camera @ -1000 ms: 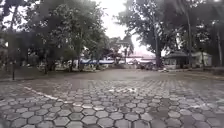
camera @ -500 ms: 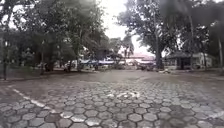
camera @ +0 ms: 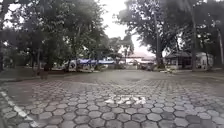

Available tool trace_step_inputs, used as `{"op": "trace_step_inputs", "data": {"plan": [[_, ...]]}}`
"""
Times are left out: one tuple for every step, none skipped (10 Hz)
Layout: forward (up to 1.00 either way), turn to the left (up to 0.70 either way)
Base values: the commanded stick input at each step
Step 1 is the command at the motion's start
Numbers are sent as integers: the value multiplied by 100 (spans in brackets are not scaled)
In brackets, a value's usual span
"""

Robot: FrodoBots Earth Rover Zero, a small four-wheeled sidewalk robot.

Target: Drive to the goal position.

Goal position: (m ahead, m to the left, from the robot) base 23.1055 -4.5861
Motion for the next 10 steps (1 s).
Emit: {"op": "trace_step_inputs", "data": {"plan": [[70,0],[70,0],[70,0],[70,0],[70,0],[70,0],[70,0],[70,0],[70,0],[70,0]]}}
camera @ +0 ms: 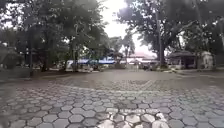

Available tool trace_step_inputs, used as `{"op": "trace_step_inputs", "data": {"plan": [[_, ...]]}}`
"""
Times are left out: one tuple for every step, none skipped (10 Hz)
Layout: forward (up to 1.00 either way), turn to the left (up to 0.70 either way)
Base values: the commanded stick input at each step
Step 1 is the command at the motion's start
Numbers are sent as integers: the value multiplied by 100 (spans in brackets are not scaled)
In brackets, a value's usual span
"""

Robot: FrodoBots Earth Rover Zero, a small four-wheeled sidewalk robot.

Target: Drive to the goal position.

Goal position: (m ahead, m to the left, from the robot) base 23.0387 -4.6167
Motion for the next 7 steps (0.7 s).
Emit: {"op": "trace_step_inputs", "data": {"plan": [[70,0],[70,0],[70,0],[70,0],[70,0],[70,0],[70,0]]}}
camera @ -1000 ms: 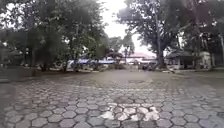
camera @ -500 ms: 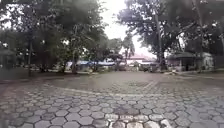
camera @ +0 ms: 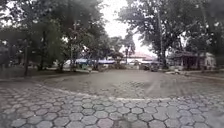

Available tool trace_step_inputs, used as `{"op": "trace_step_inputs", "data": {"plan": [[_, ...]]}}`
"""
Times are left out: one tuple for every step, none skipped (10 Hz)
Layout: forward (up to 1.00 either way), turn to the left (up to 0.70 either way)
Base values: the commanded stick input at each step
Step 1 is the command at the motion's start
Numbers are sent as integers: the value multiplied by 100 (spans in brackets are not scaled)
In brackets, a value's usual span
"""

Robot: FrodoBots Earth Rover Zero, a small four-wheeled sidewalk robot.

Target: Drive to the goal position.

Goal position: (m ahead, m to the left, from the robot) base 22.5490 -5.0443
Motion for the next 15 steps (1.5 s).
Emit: {"op": "trace_step_inputs", "data": {"plan": [[70,0],[70,0],[70,0],[70,0],[70,0],[70,0],[70,0],[70,0],[70,0],[70,0],[70,0],[70,0],[70,0],[70,0],[70,0]]}}
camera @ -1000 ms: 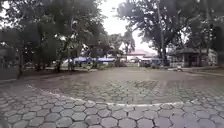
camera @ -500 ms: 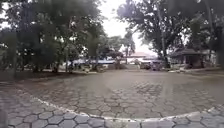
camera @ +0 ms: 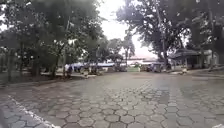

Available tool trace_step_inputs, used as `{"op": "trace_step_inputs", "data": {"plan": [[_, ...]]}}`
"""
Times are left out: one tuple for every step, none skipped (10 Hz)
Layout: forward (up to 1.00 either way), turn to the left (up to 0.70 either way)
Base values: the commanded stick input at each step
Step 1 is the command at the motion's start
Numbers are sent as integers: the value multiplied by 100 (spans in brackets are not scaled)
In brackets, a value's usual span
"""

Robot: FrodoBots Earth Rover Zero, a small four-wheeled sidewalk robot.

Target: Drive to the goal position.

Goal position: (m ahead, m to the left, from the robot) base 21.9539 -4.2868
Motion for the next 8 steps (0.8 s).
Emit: {"op": "trace_step_inputs", "data": {"plan": [[70,0],[70,0],[70,0],[70,0],[70,0],[70,0],[70,0],[70,0]]}}
